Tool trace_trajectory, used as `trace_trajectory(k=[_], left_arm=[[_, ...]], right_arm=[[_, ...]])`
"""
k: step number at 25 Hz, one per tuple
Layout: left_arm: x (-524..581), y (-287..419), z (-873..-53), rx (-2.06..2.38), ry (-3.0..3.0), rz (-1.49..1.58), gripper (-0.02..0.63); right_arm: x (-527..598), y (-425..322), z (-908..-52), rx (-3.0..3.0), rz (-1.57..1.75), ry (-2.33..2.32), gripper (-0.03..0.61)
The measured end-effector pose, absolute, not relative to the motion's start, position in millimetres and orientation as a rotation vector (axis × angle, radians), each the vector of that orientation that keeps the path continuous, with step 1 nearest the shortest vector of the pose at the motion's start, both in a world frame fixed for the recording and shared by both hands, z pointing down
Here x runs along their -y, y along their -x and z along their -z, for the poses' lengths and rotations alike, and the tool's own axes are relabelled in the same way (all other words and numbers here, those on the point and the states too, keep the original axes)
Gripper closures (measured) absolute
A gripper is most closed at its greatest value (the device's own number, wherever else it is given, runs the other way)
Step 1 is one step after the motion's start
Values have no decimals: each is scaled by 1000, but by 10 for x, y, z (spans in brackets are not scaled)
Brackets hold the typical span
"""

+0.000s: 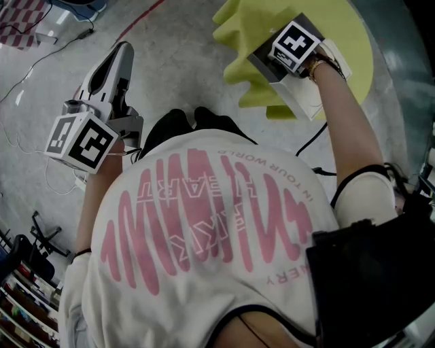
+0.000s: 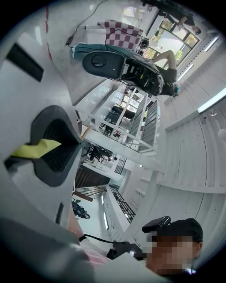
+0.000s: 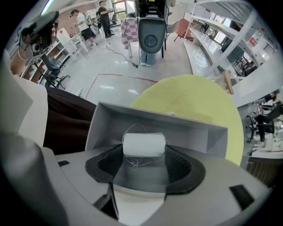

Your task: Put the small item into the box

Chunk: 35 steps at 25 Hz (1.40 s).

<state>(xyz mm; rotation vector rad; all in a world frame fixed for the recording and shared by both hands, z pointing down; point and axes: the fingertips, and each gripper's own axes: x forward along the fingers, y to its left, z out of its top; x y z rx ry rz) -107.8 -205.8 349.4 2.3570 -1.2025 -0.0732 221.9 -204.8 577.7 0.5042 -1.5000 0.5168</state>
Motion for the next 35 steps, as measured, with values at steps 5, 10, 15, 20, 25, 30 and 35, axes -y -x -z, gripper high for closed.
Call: trace_trajectory(k=[5, 10, 15, 20, 25, 30, 35], left_arm=[[2066, 1087, -3459, 1210, -2366, 82, 606], [2093, 1123, -3420, 1227, -2372, 97, 606], [2115, 1149, -3425, 1208, -2368, 95, 606], [2105, 1081, -3375, 1179, -2396, 104, 606], [2102, 977, -3280, 1136, -2430, 117, 606], [2125, 870, -3158, 1082, -2466, 135, 606], [2126, 738, -3036, 1024, -2497, 143, 606]], right_arm=[[2039, -2248, -5771, 1504, -518, -524, 301], [2033, -2266, -5740, 1512, -525, -537, 298], [2108, -2242, -5555, 1545, -498, -592, 295], [2104, -2232, -5364, 1592, -487, -674, 296], [2011, -2211, -5213, 1644, -520, -731, 324], [1948, -2238, -4975, 1708, -556, -854, 429], [1883, -2275, -4720, 1796, -622, -1040, 542]])
